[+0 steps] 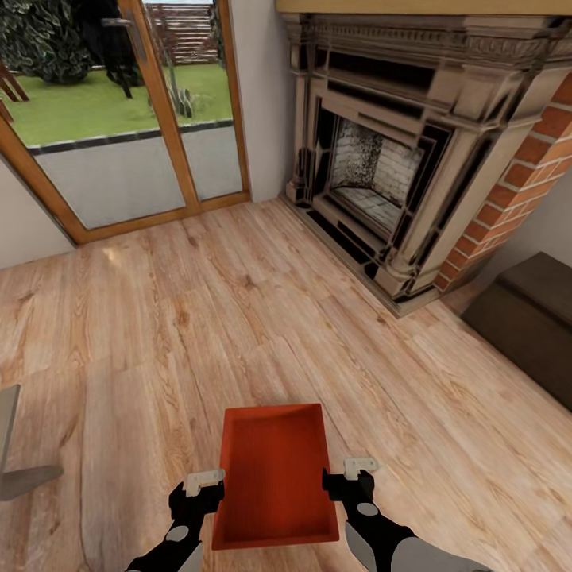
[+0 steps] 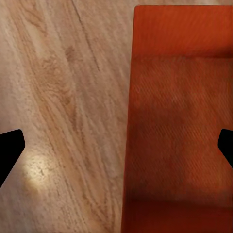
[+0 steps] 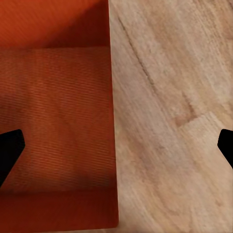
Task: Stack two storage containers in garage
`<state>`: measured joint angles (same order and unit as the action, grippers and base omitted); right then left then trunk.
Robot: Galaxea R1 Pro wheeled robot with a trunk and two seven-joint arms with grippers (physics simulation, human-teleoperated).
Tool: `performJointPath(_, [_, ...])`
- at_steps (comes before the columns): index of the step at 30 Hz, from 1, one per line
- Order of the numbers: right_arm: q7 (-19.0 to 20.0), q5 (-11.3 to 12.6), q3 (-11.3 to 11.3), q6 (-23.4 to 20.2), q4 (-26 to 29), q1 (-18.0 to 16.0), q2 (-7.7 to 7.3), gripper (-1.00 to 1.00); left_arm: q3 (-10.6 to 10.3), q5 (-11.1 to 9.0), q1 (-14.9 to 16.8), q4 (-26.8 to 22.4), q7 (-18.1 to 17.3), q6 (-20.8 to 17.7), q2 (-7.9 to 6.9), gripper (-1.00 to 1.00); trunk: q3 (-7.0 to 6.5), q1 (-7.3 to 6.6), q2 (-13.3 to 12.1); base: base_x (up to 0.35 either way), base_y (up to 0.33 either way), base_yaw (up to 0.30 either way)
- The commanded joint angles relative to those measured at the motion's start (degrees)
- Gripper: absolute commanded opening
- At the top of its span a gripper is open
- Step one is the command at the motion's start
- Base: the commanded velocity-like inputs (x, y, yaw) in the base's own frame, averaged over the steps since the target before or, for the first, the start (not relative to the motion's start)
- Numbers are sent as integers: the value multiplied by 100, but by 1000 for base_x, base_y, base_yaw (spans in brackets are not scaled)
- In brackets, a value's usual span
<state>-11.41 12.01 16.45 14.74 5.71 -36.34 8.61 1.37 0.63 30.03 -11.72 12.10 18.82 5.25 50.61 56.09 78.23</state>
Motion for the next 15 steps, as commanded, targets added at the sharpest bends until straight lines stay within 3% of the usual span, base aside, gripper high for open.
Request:
performJointPath(1, [-19, 55, 50, 21, -6, -4, 1, 100, 12, 7, 3, 5, 12, 21, 2, 100, 22, 22, 43, 0, 0, 0])
performJointPath(15, [-11, 37, 51, 43, -7, -1, -6, 100, 0, 8, 3, -6, 12, 25, 2, 100, 273, 330, 605, 0, 0, 0])
